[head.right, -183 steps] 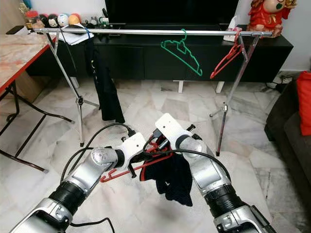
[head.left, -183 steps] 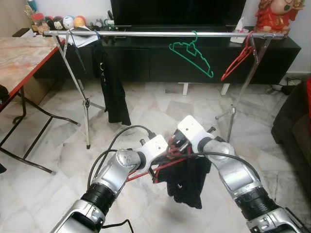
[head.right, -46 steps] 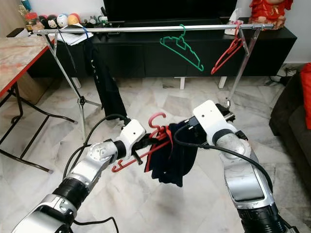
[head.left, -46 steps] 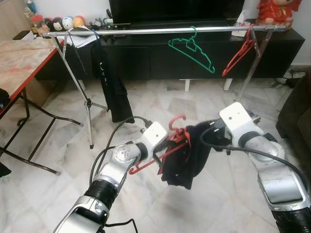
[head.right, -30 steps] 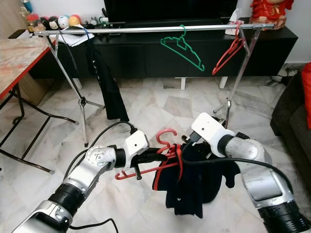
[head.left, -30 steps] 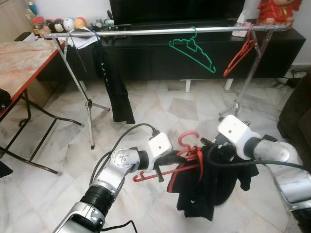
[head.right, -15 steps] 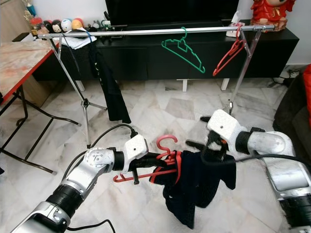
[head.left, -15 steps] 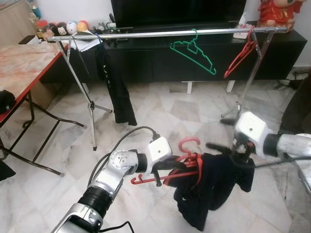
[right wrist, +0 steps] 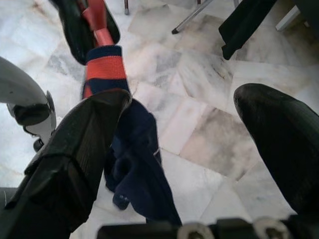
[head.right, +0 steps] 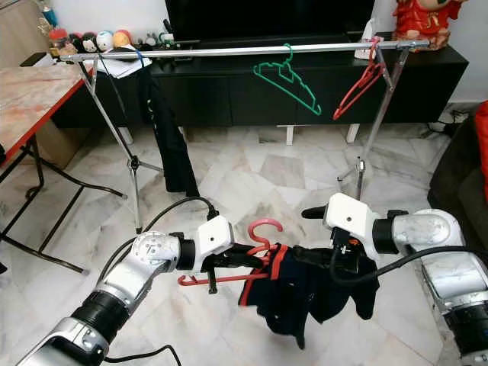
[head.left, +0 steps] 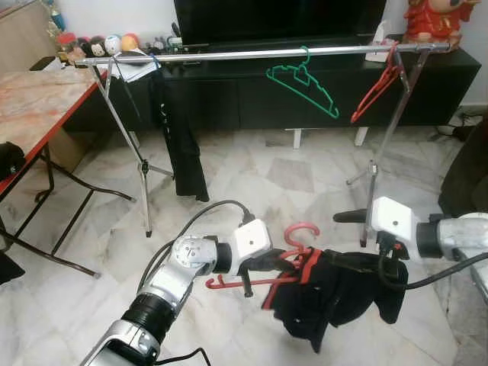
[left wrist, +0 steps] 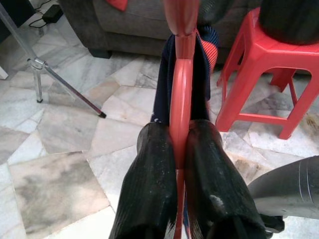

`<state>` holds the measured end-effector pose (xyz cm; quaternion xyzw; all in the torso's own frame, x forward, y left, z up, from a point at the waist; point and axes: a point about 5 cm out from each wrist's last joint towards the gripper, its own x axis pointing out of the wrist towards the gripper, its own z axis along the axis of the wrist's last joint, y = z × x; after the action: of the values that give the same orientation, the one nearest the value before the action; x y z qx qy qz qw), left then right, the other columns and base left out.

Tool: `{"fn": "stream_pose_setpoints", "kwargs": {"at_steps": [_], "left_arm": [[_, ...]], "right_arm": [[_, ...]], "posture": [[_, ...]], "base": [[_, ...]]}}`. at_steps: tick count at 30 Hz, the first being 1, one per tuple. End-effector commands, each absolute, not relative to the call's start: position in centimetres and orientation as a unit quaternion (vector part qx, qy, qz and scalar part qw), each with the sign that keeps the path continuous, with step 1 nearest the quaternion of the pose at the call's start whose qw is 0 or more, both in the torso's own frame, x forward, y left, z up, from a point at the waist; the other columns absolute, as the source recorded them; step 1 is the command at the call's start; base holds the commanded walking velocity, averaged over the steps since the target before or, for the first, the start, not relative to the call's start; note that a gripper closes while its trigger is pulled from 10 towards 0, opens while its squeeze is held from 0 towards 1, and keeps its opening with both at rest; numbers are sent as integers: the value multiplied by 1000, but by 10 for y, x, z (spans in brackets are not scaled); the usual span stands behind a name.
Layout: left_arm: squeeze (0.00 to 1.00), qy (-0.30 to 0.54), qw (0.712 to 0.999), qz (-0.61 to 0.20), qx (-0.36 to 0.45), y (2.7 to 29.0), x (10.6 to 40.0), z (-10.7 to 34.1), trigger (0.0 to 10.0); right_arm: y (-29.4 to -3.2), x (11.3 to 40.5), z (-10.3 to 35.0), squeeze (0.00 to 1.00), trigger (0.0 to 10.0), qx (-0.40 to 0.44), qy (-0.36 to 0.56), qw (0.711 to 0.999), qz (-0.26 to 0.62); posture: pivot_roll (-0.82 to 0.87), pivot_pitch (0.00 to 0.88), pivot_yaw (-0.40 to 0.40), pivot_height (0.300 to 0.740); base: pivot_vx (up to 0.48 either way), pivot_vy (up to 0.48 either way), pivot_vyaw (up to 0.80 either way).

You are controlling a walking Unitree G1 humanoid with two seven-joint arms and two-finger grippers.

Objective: Hang hanger

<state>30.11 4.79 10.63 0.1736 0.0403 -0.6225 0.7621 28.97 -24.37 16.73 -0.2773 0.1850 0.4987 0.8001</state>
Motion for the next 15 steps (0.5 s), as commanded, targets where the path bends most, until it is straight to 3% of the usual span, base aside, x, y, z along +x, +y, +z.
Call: {"fn": "stream_pose_setpoints", "kwargs": {"at_steps": [1,15], "left_arm": [[0,14,764,-622,173,49,302,115,10000],[0,21,762,-623,172,48,302,114,10000]], "right_arm": [[-246,291,175,0,10000,-257,169,805,507],[-264,279,151,0,10000,-292,251,758,526]], "posture": [[-182,0,82,740],[-183,3,84,740]], "base": [[0,0,0],[0,0,0]]}}
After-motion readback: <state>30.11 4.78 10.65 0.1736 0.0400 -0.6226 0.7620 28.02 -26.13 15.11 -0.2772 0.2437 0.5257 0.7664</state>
